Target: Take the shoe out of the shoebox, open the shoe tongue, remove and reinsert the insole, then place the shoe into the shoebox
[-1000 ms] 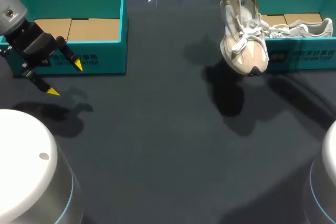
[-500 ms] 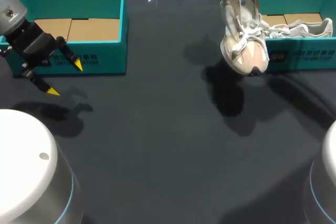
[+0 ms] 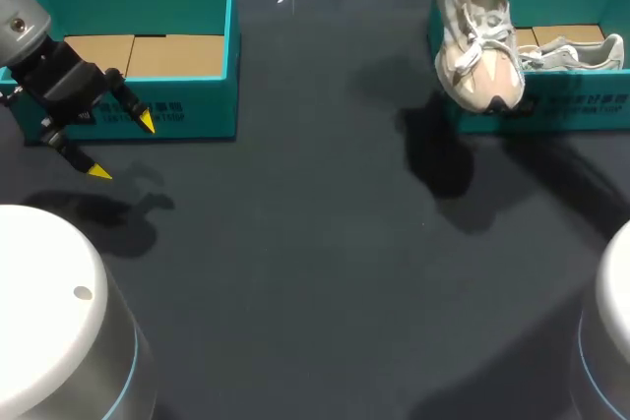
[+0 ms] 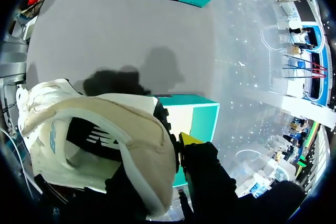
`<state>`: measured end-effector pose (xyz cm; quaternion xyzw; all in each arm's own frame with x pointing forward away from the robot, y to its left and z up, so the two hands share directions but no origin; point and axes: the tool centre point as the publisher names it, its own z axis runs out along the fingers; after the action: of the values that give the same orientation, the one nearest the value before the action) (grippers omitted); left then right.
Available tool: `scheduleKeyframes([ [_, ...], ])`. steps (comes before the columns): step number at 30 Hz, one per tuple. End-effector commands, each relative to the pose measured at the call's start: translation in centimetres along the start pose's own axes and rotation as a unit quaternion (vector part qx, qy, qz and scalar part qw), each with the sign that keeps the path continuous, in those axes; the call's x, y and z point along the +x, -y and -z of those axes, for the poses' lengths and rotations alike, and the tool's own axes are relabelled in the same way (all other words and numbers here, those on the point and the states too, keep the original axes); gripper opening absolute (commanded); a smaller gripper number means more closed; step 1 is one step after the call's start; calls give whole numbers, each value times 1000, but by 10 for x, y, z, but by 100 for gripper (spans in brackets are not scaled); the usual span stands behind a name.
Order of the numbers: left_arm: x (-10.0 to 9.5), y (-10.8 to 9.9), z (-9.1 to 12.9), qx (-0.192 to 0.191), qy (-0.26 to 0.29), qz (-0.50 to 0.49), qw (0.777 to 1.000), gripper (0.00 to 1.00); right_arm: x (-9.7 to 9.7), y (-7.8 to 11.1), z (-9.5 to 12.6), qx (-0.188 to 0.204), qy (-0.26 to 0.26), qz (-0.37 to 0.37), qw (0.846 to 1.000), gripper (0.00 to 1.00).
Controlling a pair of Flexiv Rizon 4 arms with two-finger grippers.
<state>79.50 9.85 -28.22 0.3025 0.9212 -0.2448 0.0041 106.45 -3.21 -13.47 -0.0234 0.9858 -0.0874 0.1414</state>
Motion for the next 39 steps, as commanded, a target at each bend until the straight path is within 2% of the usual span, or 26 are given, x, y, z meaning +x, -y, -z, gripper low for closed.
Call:
scheduleKeyframes([
  [1, 1, 0, 1, -1, 0, 0, 1000, 100, -12, 20, -2, 10, -8, 3, 1000, 0],
  [6, 1, 0, 1, -1, 0, 0, 1000, 100, -21, 33, -4, 9, -8, 1, 1000, 0],
  [18, 1, 0, 1, -1, 0, 0, 1000, 100, -21, 33, -4, 9, -8, 1, 1000, 0],
  [19, 1, 0, 1, -1, 0, 0, 1000, 100, -26, 38, -7, 1, -10, -8, 1000, 0],
  [27, 1, 0, 1, -1, 0, 0, 1000, 100, -76, 89, -33, 28, 2, -2, 1000, 0],
  [29, 1, 0, 1, -1, 0, 0, 1000, 100, -88, 102, -38, 25, 2, -1, 1000, 0],
  [36, 1, 0, 1, -1, 0, 0, 1000, 100, -118, 133, -43, 52, 8, 7, 999, 0],
  [39, 1, 0, 1, -1, 0, 0, 1000, 100, -126, 151, -46, 40, 13, 3, 999, 0],
])
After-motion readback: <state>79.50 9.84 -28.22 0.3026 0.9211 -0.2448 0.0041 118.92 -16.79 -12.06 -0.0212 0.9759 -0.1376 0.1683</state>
